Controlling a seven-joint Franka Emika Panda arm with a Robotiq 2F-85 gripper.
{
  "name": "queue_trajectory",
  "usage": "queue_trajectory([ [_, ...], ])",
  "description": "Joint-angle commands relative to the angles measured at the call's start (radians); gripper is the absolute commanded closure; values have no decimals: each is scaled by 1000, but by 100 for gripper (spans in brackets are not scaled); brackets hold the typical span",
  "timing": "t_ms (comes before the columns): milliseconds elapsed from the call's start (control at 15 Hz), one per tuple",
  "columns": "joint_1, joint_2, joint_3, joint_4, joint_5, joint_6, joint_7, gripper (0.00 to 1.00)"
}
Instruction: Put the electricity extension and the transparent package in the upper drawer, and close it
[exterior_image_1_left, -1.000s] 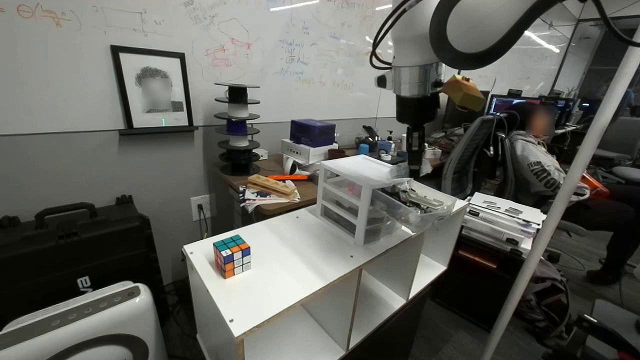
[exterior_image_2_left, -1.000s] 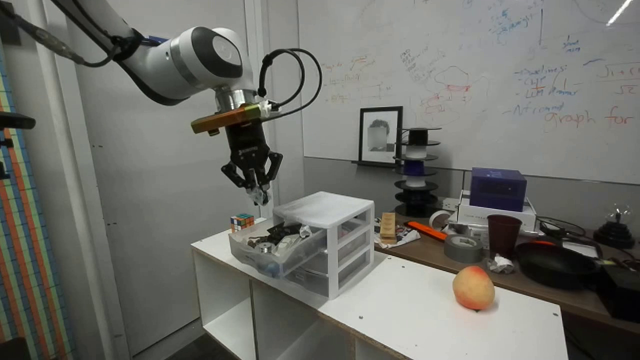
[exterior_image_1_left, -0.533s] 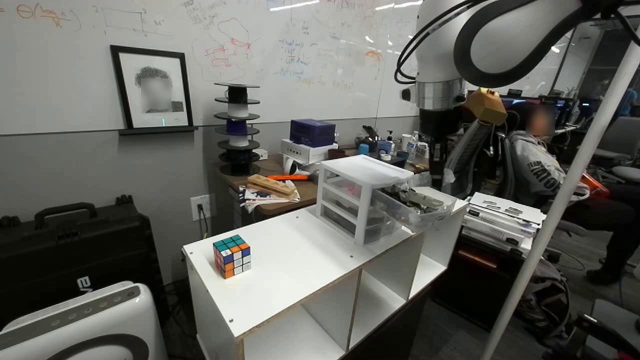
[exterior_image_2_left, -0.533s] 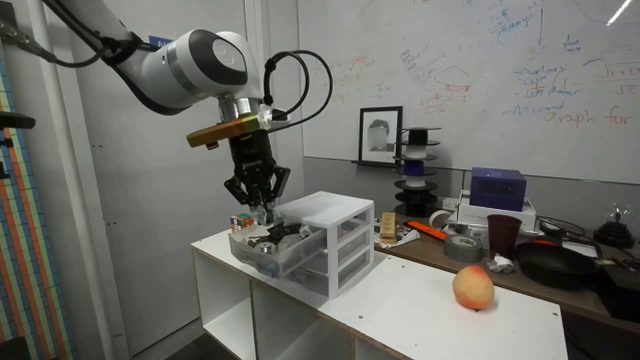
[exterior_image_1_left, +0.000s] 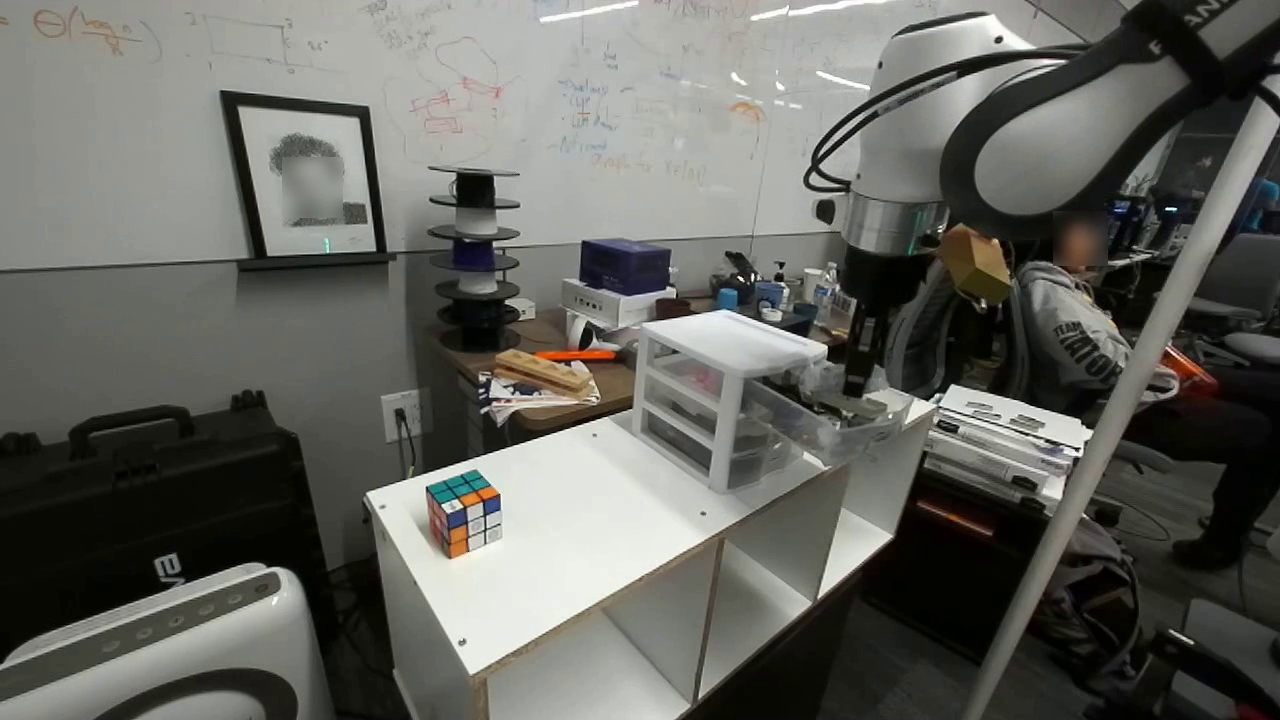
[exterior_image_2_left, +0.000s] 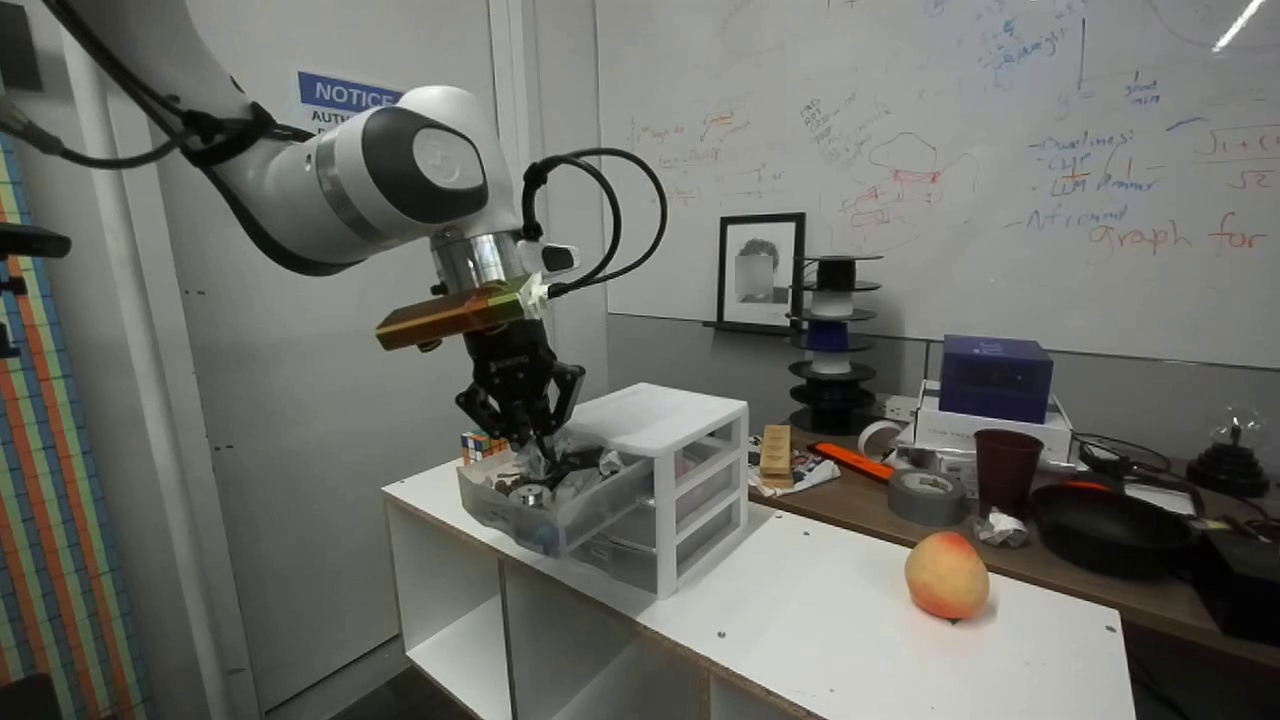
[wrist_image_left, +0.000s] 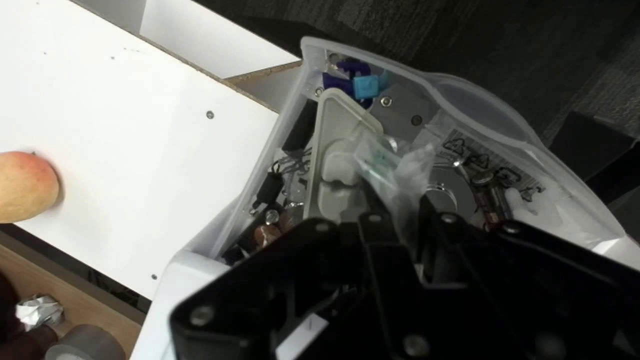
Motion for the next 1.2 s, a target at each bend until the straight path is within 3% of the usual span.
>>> queue_trajectory([
  [0,-5,-38,-5,-61,6,91,-16,85],
  [133,-5,-37,-8,-72,-1,127,-11,85],
  [200,-6,-36,-9,-76,-6,142,-8,79],
  [267,-6,-37,-10,-80,-5,153,-8,60],
  [333,-6,-37,-10,-83,-4,168,-5,56],
  [667,-3,-35,-16,-87,10,185,50,16],
  [733,10,-64,-3,-25,45,83,75,9],
  [800,13,-82,-4,-24,35,68,104,1],
  [1133,26,-237,28,-41,73,-116,271,0],
])
